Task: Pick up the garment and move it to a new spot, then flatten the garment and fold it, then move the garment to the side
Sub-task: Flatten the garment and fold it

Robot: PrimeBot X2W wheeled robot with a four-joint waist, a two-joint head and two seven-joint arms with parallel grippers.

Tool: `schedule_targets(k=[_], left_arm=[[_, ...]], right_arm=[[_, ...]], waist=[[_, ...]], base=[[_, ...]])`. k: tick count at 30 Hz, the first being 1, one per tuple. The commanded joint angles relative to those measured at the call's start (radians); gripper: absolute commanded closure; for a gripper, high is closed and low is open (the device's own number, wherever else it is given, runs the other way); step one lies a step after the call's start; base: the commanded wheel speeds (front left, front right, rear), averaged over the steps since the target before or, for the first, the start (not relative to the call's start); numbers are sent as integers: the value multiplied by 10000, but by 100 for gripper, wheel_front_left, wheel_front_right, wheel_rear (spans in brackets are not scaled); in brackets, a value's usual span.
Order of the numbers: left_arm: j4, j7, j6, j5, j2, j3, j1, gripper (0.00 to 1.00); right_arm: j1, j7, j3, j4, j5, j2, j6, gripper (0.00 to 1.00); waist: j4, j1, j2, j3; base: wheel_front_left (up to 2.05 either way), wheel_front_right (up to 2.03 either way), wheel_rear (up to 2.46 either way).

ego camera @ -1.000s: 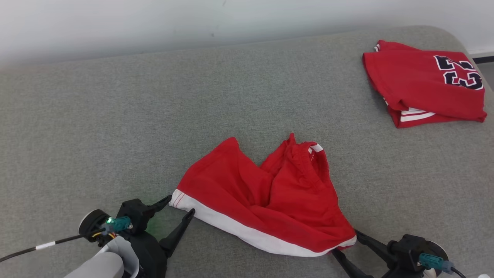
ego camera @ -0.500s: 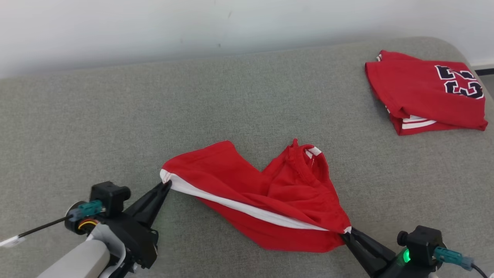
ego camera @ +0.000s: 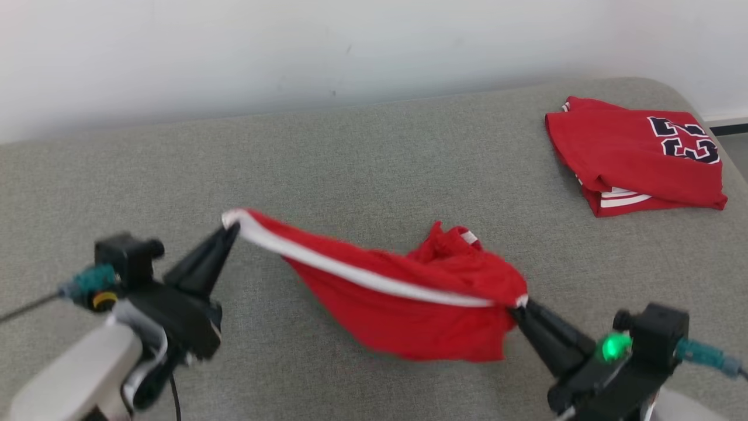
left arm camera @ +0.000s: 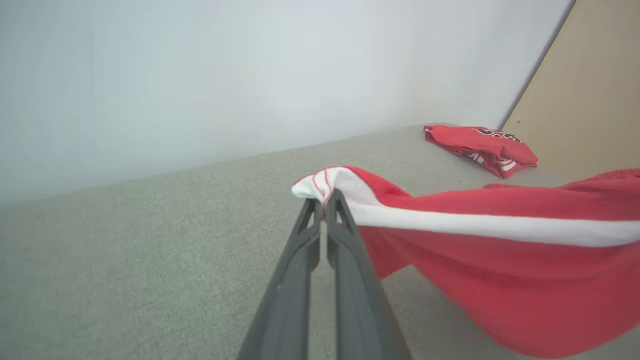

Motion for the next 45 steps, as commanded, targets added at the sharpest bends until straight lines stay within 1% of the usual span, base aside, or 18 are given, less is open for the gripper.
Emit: schedule_targets(k=[1,3,6,10,14,17,18,22,26,31,36,41,44,45], left_arm=[[-53,-23,21,-121,75,31,-366,100],[-34,59,21,-243,140,79,-953,100],[115,322,21,-362,131,221,-2092,100],[639,802,22,-516,-99,440,-3960,100],[1171,1321,22,-347,-455,448,-6082,100],[1698,1581,22,-267,-724,567,-7710,100],[2151,1716,22,-180,-918,661,-8801,100],[3085,1699,22,-8,-1284,814,-10759,100],[3781,1545,22,200,-1572,828,-12364,100],[4559,1332,22,253,-1803,723,-13539,100],[5037,1130,21,94,-2015,475,-14028,100],[5091,730,21,-377,-2012,277,-13550,100],[5028,481,21,-439,-1927,220,-13230,100],[4907,332,21,-625,-1928,256,-12992,100]], right_arm=[[-292,-11,-42,-21,58,29,-33,100],[-713,-11,-158,34,381,199,-33,100],[-1678,-11,-369,174,898,274,-33,100],[-3438,267,-623,626,1668,371,-33,100],[-5557,825,-1118,1286,2322,612,-33,100],[-7298,1478,-1587,2179,2720,967,-31,100],[-8585,1940,-1900,2858,2846,1269,-31,100],[-11046,2449,-2375,4341,2621,1954,-31,100],[-13317,2609,-2440,5720,1819,2549,-31,100],[-15203,2501,-2223,7108,875,3122,-31,100],[-16184,2314,-1916,7984,336,3436,-31,100],[-16118,2157,-1552,8352,407,3577,-31,100],[-15835,2058,-1406,8291,547,3480,-31,100],[-15629,1985,-1333,8229,647,3392,-31,100]], waist=[[18,0,0,27],[37,0,0,107],[110,0,0,408],[243,0,0,1102],[354,0,0,2070],[400,0,0,2852],[433,0,0,3360],[442,0,0,4194],[483,0,0,4819],[571,0,0,5329],[707,0,0,5742],[841,0,0,6086],[872,0,0,6117],[890,0,0,6099]], base=[[0,0,0],[0,0,0],[0,0,0],[0,0,0],[0,0,0],[0,0,0],[0,0,0],[0,0,0],[0,0,0],[0,0,0],[0,0,0],[0,0,0],[0,0,0],[0,0,0]])
